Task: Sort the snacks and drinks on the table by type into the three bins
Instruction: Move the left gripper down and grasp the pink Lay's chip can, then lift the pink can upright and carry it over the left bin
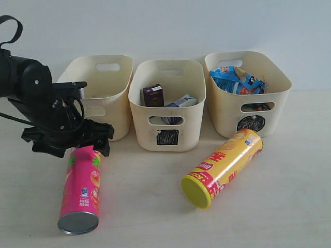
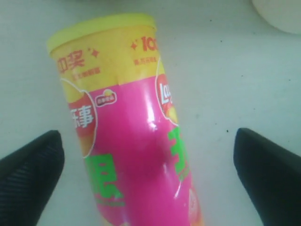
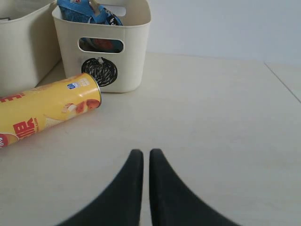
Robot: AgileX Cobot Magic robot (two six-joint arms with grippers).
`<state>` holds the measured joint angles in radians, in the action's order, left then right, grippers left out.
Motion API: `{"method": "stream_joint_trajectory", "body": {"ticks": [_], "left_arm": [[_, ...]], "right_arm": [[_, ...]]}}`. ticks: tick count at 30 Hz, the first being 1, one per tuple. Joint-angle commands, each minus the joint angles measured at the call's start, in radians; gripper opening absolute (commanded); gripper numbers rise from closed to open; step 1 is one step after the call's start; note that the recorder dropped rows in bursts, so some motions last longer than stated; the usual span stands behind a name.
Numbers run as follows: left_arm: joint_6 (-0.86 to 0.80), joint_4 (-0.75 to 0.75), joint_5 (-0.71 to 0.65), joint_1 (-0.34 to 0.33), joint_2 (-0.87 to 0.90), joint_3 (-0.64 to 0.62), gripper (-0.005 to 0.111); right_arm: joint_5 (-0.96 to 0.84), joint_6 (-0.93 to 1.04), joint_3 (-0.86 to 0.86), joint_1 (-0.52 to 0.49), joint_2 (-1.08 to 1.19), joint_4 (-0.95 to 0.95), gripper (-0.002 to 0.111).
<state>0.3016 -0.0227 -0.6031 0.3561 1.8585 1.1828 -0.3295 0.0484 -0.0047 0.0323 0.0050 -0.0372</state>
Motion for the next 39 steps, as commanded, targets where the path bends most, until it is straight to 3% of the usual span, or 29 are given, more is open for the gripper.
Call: {"method": "stream_joint_trajectory", "body": {"ticks": [1, 15, 22, 24, 26, 27, 32, 39], "left_arm": [[0.013, 0.000, 0.005, 0.004, 0.032, 0.017, 0.093], [0.016, -0.013, 0.003, 0.004, 0.127, 0.017, 0.092], [0.016, -0.013, 0.005, 0.004, 0.169, 0.017, 0.083], [0.016, -0.016, 0.003, 0.004, 0.171, 0.017, 0.066], [0.007, -0.020, -0.009, 0.004, 0.171, 0.017, 0.020], [-0.022, -0.020, -0.022, 0.004, 0.171, 0.017, 0.005], [-0.104, -0.009, -0.159, 0.004, 0.159, 0.017, 0.004], [-0.271, 0.095, -0.212, 0.004, 0.013, 0.017, 0.004]], "right_arm": [[0.008, 0.003, 0.005, -0.003, -0.005, 0.002, 0.003], [0.008, 0.003, 0.005, -0.003, -0.005, 0.002, 0.003], [0.008, 0.001, 0.005, -0.003, -0.005, 0.002, 0.003], [0.008, 0.003, 0.005, -0.003, -0.005, 0.002, 0.003], [0.008, 0.003, 0.005, -0.003, -0.005, 0.002, 0.003], [0.008, 0.003, 0.005, -0.003, -0.005, 0.002, 0.003], [0.008, 0.000, 0.005, -0.003, -0.005, 0.002, 0.003], [0.008, 0.002, 0.005, -0.003, -0.005, 0.002, 0.003]]}}
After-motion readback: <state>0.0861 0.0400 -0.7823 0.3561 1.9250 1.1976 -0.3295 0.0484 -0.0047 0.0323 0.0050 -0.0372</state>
